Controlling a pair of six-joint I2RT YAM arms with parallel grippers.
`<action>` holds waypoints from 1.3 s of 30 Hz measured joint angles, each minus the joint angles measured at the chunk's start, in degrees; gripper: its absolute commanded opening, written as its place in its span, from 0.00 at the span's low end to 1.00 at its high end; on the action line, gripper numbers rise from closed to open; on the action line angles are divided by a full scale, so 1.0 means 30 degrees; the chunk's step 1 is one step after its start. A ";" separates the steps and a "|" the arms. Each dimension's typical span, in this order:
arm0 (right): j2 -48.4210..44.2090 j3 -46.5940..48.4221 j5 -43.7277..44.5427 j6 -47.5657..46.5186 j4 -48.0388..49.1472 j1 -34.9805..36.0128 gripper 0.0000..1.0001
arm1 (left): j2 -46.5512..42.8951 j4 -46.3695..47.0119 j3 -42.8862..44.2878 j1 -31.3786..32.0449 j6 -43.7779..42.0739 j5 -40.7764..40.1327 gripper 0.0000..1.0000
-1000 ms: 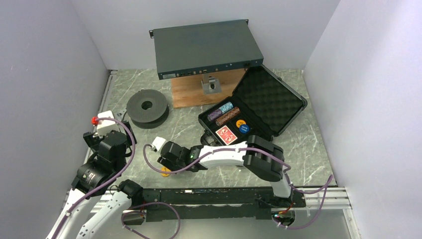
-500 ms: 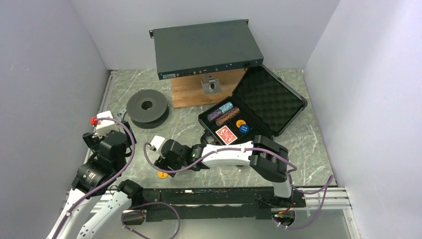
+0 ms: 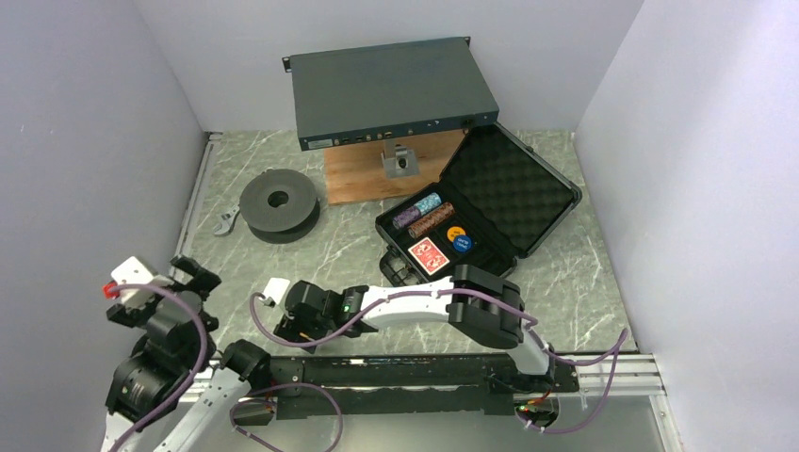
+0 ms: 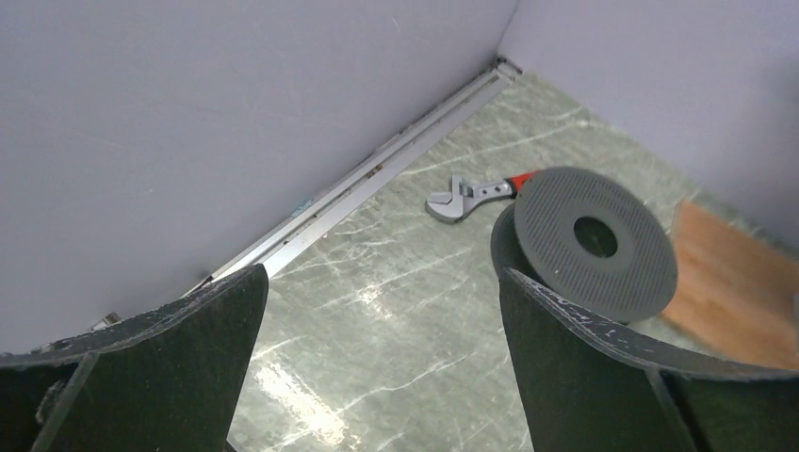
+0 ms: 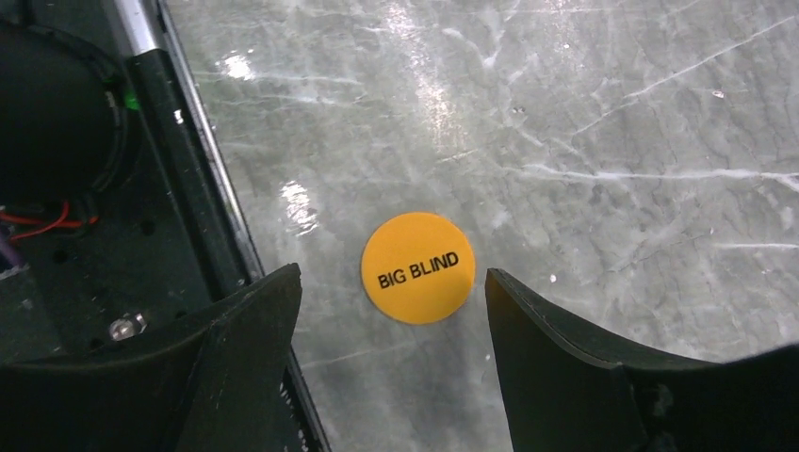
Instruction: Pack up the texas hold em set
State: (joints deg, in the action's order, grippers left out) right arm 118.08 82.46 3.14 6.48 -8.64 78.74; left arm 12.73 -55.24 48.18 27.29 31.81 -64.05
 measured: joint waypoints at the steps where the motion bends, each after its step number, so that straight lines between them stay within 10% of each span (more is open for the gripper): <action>1: 0.0211 0.0138 0.0087 0.0007 0.0007 -0.0007 0.74 | -0.0415 0.0036 0.0000 0.0000 0.0051 -0.0175 0.99; 39: 0.1355 0.0670 0.3687 -0.0364 -0.0619 0.0270 0.50 | -0.1756 0.0211 -0.0029 0.0000 0.0590 -0.1166 0.99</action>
State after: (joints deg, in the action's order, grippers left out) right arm 122.15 84.47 14.20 5.39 -10.50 79.55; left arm 7.46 -54.61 48.10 27.29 33.58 -67.55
